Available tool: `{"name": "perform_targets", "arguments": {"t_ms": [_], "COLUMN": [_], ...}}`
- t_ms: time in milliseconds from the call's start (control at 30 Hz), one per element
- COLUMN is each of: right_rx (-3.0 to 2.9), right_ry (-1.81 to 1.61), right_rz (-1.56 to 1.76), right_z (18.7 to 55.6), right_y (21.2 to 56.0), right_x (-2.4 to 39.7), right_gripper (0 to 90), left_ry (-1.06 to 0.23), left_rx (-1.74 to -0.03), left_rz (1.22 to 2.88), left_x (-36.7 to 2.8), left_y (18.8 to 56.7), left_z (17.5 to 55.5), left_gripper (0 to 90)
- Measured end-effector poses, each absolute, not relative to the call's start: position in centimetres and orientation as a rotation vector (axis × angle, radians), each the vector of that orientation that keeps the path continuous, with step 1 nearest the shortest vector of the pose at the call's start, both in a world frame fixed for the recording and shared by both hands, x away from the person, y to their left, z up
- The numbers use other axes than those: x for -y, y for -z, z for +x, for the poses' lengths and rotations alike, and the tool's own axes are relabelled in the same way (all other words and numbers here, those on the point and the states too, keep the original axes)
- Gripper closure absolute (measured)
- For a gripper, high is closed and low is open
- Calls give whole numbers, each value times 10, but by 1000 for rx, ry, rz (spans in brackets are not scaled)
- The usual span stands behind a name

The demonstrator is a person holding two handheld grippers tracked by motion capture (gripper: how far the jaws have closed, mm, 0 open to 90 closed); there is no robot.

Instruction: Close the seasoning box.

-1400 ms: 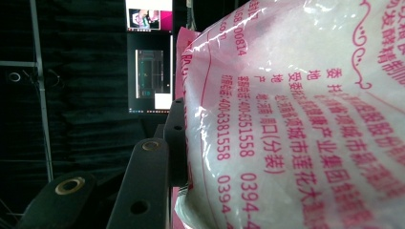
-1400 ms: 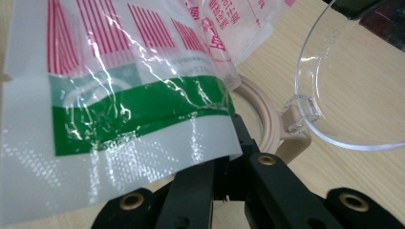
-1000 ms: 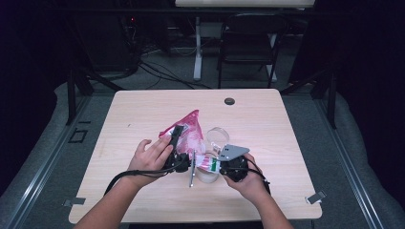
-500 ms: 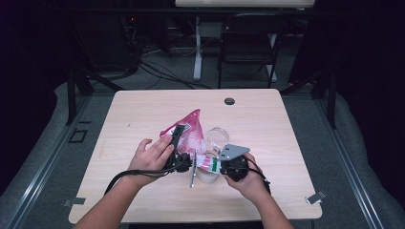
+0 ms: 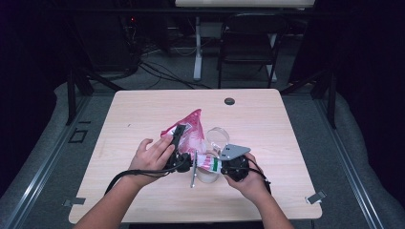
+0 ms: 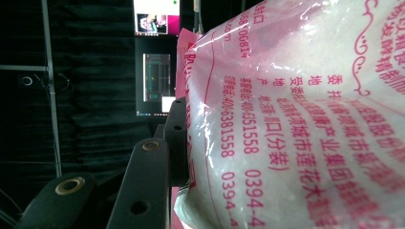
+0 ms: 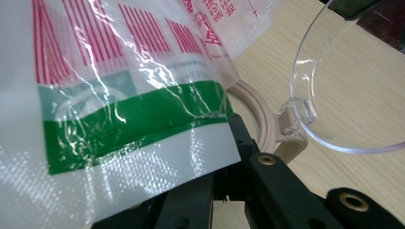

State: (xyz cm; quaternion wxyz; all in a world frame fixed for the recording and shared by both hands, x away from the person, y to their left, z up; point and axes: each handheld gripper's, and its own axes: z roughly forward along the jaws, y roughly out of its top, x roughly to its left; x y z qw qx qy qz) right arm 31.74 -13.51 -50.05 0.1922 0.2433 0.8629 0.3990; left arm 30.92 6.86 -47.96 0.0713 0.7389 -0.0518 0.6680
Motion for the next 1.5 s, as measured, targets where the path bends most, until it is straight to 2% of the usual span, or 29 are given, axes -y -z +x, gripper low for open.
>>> {"name": "perform_targets", "arguments": {"t_ms": [500, 767, 1500], "right_rx": [-2416, -2425, -2424], "right_ry": [-1117, -1105, -1130], "right_rz": [696, 690, 690], "right_z": [316, 317, 320], "right_y": [501, 503, 501], "right_x": [138, 137, 136], "right_gripper": [900, 900, 900], "left_ry": [-2018, -1990, -2030], "left_rx": [186, 160, 179], "left_rz": [2191, 2231, 2193], "left_x": [-65, -67, -68], "left_y": [478, 483, 479], "left_z": [309, 310, 306], "left_gripper": [661, 661, 663]}}
